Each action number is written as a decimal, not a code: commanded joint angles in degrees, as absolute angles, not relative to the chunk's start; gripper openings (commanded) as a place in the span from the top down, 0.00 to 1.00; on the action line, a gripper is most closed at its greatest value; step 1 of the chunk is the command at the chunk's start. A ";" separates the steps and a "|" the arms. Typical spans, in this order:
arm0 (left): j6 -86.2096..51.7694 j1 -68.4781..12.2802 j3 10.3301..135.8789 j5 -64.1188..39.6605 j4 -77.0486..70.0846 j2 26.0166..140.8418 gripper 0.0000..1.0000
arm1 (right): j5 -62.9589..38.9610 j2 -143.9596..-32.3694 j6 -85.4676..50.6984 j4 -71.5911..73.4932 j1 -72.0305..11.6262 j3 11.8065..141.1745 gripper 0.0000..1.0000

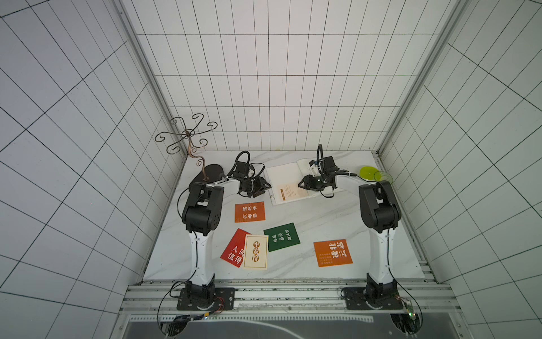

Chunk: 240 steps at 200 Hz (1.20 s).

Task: Place the photos into the photo albums
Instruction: Insert the photo into the photo album, then pick up the photo at the center of the board.

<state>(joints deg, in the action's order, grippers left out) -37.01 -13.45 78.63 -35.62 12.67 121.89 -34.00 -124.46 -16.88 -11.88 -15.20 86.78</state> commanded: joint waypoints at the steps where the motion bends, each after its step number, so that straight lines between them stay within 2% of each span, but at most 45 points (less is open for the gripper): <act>1: -36.32 -13.59 79.01 -34.99 12.14 119.36 0.48 | -37.68 -124.25 -18.23 -12.22 -14.38 88.58 0.50; 32: -35.38 -13.54 80.07 -33.35 13.71 117.25 0.48 | -33.32 -120.48 -18.97 -12.32 -13.54 86.47 0.39; 64: -34.65 -13.29 80.64 -31.19 15.92 113.45 0.48 | -28.90 -114.99 -18.61 -12.83 -13.49 84.17 0.34; 111: -31.10 -13.26 73.96 -27.08 19.95 103.01 0.48 | -24.95 -106.13 -17.98 -12.83 -14.35 78.05 0.34; 163: -26.20 -12.30 60.43 -22.57 24.19 87.92 0.48 | -22.99 -99.96 -20.19 -9.93 -22.31 72.91 0.36; 200: -25.01 -8.95 51.60 -22.68 24.96 82.61 0.48 | -22.30 -100.96 -24.15 -5.15 -29.37 72.05 0.38; 240: -25.67 -6.36 46.46 -24.96 21.66 83.27 0.48 | -23.13 -106.55 -26.09 -4.30 -35.39 77.03 0.37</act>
<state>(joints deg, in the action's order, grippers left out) -26.52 -6.96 47.94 -23.86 23.86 83.02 -23.31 -102.61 -23.77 -5.65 -32.97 74.74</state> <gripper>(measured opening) 0.519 0.626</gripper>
